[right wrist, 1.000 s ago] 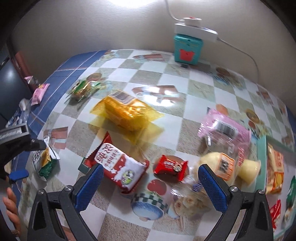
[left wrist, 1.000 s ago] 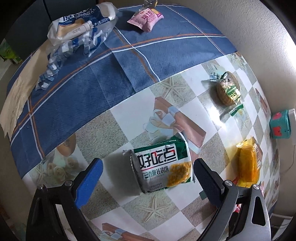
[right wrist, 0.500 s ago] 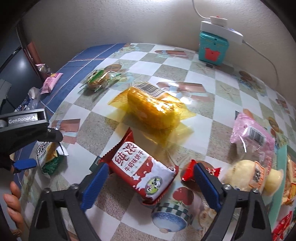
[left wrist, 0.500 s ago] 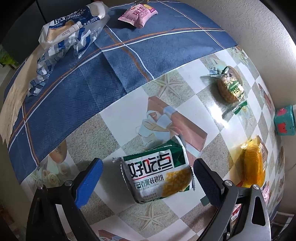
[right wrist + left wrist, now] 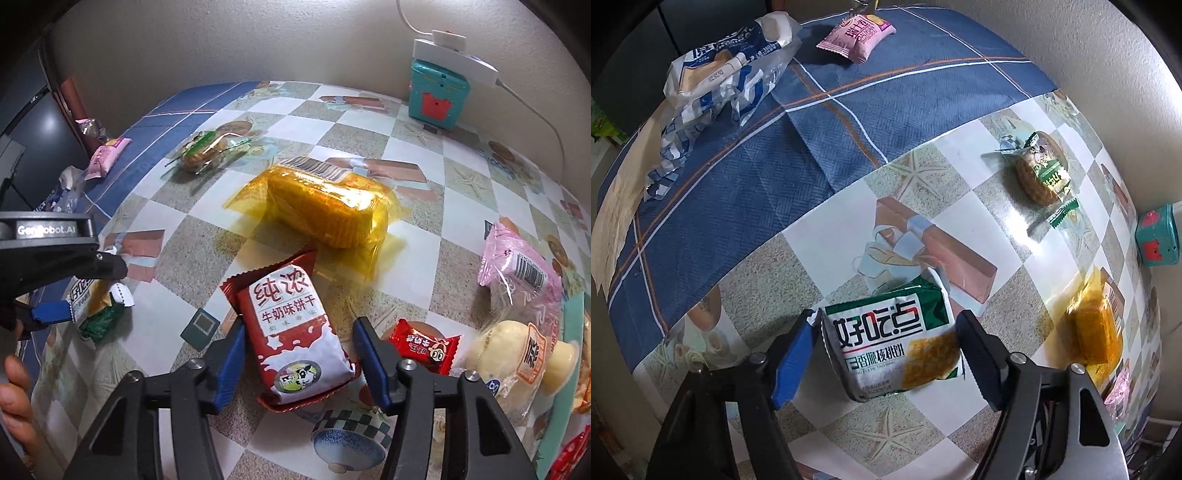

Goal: Organize snacks
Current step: 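Grasp the red Chunnong biscuit pack with the right tool while the left tool grasps the green Haochidian pack, then lift both packs and carry them over the white tray, then lower both packs into the tray and open both tools, then withdraw both open tools from the tray toward the remaining snacks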

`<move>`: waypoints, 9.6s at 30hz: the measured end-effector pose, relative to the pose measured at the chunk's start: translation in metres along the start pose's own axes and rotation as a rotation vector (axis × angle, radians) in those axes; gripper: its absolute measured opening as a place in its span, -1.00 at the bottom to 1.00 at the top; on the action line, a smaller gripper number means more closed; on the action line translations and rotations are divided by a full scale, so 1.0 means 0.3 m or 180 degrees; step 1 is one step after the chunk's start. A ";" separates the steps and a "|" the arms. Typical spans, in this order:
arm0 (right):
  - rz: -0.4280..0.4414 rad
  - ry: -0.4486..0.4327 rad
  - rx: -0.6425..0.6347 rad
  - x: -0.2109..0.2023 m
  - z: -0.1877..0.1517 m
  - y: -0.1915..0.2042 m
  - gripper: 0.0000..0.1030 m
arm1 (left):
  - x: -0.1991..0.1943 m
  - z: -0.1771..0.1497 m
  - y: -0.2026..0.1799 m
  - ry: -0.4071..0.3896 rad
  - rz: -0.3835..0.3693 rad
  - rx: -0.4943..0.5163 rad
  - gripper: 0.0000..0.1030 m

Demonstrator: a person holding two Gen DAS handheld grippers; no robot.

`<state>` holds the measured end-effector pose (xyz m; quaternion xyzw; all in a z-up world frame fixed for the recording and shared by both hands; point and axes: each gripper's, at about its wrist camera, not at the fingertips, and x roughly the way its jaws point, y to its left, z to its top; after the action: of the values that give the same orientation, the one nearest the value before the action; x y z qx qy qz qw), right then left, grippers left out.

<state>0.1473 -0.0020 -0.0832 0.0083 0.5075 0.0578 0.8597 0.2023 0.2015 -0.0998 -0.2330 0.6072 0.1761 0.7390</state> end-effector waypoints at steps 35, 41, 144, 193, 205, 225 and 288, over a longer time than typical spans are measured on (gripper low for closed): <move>0.0096 -0.0194 0.0750 -0.393 -0.116 -0.292 -0.17 | -0.255 -0.336 -0.143 -0.0128 -0.0200 0.0346 0.24; -0.0074 -0.0353 0.0993 -0.483 -0.135 -0.437 -0.17 | -0.311 -0.381 -0.213 -0.0205 -0.0258 0.0463 0.24; -0.0745 -0.0488 0.2564 -0.541 -0.379 -1.396 -0.15 | -0.305 -1.286 -1.226 -0.0695 -0.0564 0.3441 0.26; -0.1152 0.0016 0.2624 -0.525 -0.394 -1.404 1.00 | -0.257 -0.937 -1.054 -0.0420 -0.0279 0.2068 0.85; -0.1121 -0.0001 0.2476 -0.562 -0.321 -1.322 1.00 | -0.263 -0.761 -0.923 -0.0255 -0.0399 0.1597 0.85; -0.0816 -0.0183 0.2252 -0.661 -0.174 -0.940 1.00 | -0.436 -0.447 -0.457 -0.0465 -0.0391 0.0808 0.85; -0.0310 0.0443 0.1645 -0.178 -0.029 -0.508 1.00 | -0.095 -0.286 -0.350 0.0322 -0.0177 0.0970 0.85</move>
<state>0.1281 -0.1596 -0.0520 0.1990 0.5630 -0.1146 0.7939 0.1836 0.0672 -0.0715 -0.1435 0.6566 0.0495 0.7388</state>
